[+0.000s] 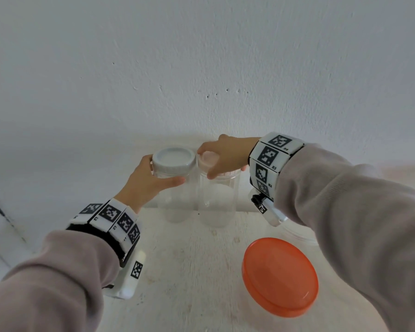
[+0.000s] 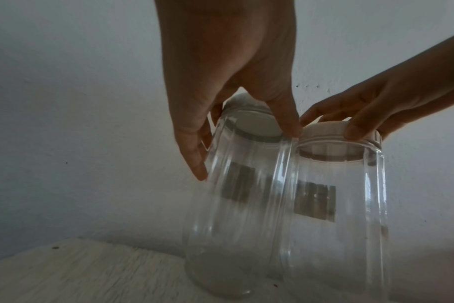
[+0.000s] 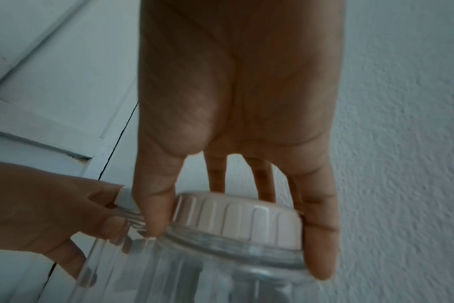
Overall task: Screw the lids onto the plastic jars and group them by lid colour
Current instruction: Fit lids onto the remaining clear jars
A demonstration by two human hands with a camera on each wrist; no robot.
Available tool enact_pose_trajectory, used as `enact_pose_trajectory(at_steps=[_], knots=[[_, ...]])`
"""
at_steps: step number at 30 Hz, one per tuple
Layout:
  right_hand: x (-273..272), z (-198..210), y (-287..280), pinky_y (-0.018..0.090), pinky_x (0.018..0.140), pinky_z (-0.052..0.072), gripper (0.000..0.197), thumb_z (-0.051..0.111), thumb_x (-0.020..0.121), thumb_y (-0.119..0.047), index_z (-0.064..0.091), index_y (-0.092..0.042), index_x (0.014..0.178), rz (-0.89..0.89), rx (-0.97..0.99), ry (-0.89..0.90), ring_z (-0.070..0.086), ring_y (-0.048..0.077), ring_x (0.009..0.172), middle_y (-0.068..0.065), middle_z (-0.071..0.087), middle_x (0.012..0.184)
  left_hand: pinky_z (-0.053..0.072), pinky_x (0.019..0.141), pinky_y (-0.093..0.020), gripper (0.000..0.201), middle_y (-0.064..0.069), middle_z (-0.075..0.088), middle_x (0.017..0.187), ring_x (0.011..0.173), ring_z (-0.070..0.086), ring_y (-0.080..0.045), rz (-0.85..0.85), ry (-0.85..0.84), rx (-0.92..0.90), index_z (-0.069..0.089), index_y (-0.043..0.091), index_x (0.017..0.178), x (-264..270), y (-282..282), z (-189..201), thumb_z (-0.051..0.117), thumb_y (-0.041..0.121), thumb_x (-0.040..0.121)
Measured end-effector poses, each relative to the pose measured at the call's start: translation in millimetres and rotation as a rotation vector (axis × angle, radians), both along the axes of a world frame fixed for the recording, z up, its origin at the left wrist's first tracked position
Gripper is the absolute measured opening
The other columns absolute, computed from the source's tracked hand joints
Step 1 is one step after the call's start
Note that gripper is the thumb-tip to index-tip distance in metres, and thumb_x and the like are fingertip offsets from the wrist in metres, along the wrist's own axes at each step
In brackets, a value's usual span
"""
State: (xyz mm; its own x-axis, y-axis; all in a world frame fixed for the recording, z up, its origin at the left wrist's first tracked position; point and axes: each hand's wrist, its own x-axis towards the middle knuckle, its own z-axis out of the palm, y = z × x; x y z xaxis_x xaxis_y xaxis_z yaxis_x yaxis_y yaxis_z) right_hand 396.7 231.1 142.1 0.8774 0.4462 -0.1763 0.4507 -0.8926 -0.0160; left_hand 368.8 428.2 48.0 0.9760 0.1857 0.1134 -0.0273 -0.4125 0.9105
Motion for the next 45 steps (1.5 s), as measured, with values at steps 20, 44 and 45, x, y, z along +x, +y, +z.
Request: enact_pose_trajectory(at_steps=[20, 44, 45], knots=[[-9, 10, -26, 0.045, 0.106, 0.037, 0.078, 0.059, 0.089, -0.052, 0.018, -0.028, 0.151, 0.025, 0.084, -0.063, 0.043, 0.026, 0.128, 0.004, 0.029, 0.149, 0.034, 0.108, -0.035, 0.106, -0.004, 0.034, 0.145, 0.132, 0.037, -0.02, 0.045, -0.043, 0.109, 0.02, 0.014, 0.149, -9, -5, 7, 0.083, 0.038, 0.068], [-117, -25, -228, 0.041, 0.106, 0.039, 0.107, 0.066, 0.068, -0.074, 0.012, -0.036, 0.151, -0.346, -0.19, 0.277, 0.041, 0.022, 0.132, -0.007, 0.03, 0.15, 0.028, 0.108, -0.027, 0.092, 0.002, 0.025, 0.155, 0.138, 0.03, -0.014, -0.732, 0.116, 0.84, 0.017, 0.019, 0.151, -57, -191, 38, 0.065, 0.056, 0.082], [-117, -26, -228, 0.041, 0.104, 0.041, 0.108, 0.068, 0.067, -0.073, 0.012, -0.037, 0.151, -0.344, -0.201, 0.282, 0.043, 0.022, 0.13, -0.007, 0.031, 0.149, 0.028, 0.11, -0.03, 0.094, 0.001, 0.024, 0.156, 0.138, 0.03, -0.016, -0.754, 0.151, 0.876, 0.016, 0.019, 0.151, -55, -196, 39, 0.065, 0.057, 0.081]])
